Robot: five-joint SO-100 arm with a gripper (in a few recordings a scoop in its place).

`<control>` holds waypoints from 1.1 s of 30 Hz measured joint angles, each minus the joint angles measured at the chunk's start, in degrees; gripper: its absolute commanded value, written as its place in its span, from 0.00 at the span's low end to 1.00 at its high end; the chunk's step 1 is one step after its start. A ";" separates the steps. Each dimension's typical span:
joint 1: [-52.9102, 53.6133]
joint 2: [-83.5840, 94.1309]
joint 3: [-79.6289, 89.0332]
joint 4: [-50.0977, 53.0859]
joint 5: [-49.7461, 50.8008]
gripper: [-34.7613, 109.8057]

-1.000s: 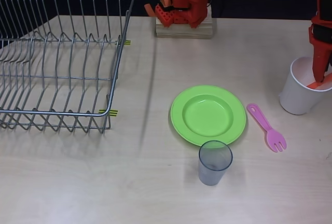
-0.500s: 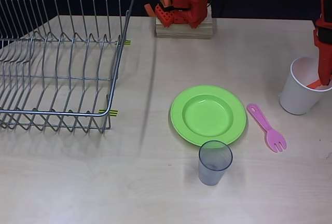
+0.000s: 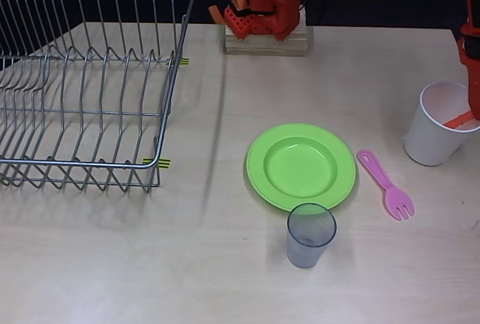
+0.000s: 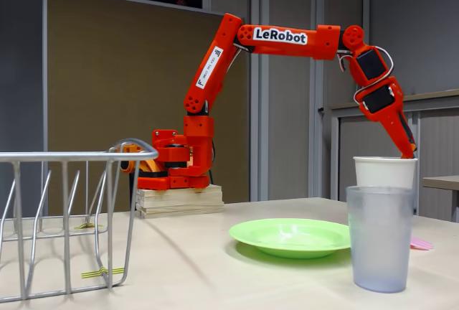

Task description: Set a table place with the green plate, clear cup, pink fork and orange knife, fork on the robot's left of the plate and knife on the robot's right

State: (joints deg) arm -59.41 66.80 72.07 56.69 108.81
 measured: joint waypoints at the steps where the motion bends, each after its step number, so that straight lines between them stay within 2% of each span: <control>1: -0.09 -0.35 0.00 0.00 0.00 0.36; 19: -0.09 -1.49 0.00 2.72 2.55 0.24; 33: 1.14 0.79 -0.18 8.96 -2.81 0.24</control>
State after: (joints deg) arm -58.27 67.59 71.89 65.65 106.00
